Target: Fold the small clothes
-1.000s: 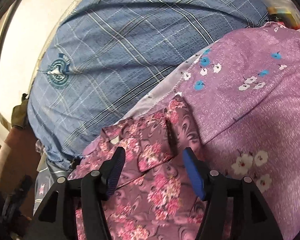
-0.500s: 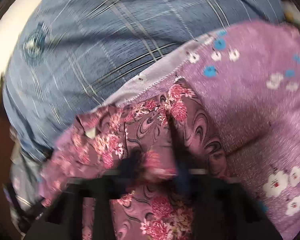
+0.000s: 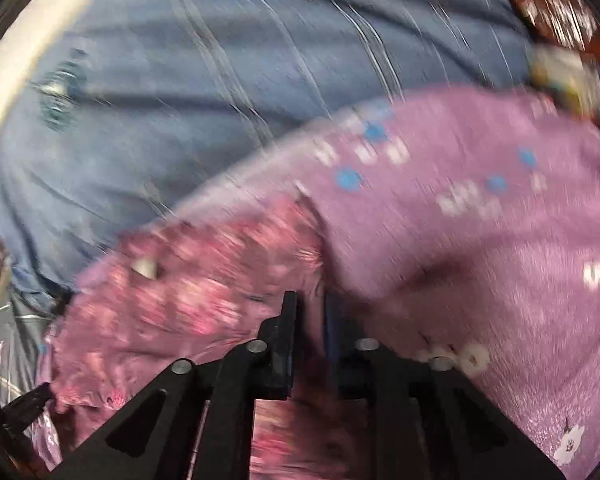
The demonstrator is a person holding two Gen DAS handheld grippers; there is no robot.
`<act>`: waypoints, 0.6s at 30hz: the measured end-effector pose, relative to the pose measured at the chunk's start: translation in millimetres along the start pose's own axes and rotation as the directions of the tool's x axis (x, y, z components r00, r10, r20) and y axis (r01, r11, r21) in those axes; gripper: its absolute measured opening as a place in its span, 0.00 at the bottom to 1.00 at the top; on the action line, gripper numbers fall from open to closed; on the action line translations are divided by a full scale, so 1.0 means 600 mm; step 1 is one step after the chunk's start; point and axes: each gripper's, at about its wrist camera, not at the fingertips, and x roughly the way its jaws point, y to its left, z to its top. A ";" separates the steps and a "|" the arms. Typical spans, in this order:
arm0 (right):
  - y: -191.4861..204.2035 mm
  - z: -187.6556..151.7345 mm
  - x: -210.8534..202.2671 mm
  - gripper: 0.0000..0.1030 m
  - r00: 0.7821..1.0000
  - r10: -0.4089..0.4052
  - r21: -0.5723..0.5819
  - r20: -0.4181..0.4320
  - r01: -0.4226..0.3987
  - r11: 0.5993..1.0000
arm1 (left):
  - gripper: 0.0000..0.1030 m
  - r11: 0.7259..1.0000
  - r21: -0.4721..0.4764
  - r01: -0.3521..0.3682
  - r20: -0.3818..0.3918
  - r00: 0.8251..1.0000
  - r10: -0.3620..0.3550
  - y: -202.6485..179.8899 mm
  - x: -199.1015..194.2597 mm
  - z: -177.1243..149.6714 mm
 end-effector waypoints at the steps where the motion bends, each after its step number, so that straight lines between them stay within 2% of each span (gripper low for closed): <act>1: -0.014 0.003 -0.001 0.26 1.000 0.023 0.047 -0.015 -0.023 0.999 | 0.31 1.000 -0.015 0.013 0.023 1.000 -0.013 -0.003 -0.008 0.005; 2: -0.022 0.005 -0.009 0.27 0.999 0.043 0.074 -0.001 -0.043 0.996 | 0.34 0.999 -0.022 0.027 0.041 0.999 -0.026 -0.005 -0.014 0.009; 4: -0.015 0.015 -0.047 0.30 0.991 0.083 0.063 0.104 -0.090 0.994 | 0.55 0.997 -0.038 0.066 0.096 0.993 -0.062 -0.016 -0.029 0.018; 6: 0.008 0.014 -0.069 0.31 0.975 0.141 -0.001 0.170 -0.143 0.990 | 0.63 0.996 -0.036 0.085 0.139 0.987 -0.080 -0.037 -0.034 0.022; 7: 0.023 0.011 -0.069 0.31 0.969 0.185 -0.033 0.164 -0.182 0.983 | 0.63 0.996 -0.015 0.089 0.136 0.987 -0.087 -0.050 -0.031 0.021; 9: 0.050 0.003 -0.058 0.30 0.963 0.240 -0.077 0.124 -0.232 0.970 | 0.63 0.997 0.054 0.052 0.088 0.994 -0.057 -0.082 -0.008 0.015; 11: 0.084 -0.013 -0.039 0.30 0.965 0.252 -0.128 0.073 -0.241 0.962 | 0.64 0.991 0.135 -0.021 0.000 1.000 0.022 -0.110 0.032 -0.001; 12: 0.101 -0.020 -0.024 0.30 0.970 0.239 -0.155 0.030 -0.232 0.960 | 0.64 0.988 0.151 -0.030 -0.010 0.999 0.031 -0.113 0.039 -0.006; 14: 0.126 -0.041 0.023 0.30 0.979 0.165 -0.212 -0.117 -0.187 0.959 | 0.65 0.987 0.162 -0.024 0.021 1.000 0.021 -0.108 0.032 -0.010; 15: 0.133 -0.055 0.041 0.29 0.982 0.119 -0.254 -0.148 -0.154 0.955 | 0.65 0.986 0.166 -0.016 0.009 1.000 0.015 -0.102 0.028 -0.009; 16: 0.139 -0.060 0.032 0.28 0.988 0.115 -0.291 -0.103 -0.141 0.946 | 0.65 0.987 0.159 -0.006 0.011 1.000 0.004 -0.096 0.021 -0.010; 18: 0.147 -0.057 0.024 0.29 0.985 0.103 -0.317 -0.139 -0.142 0.938 | 0.65 0.991 0.131 0.010 0.024 1.000 -0.013 -0.077 0.004 -0.014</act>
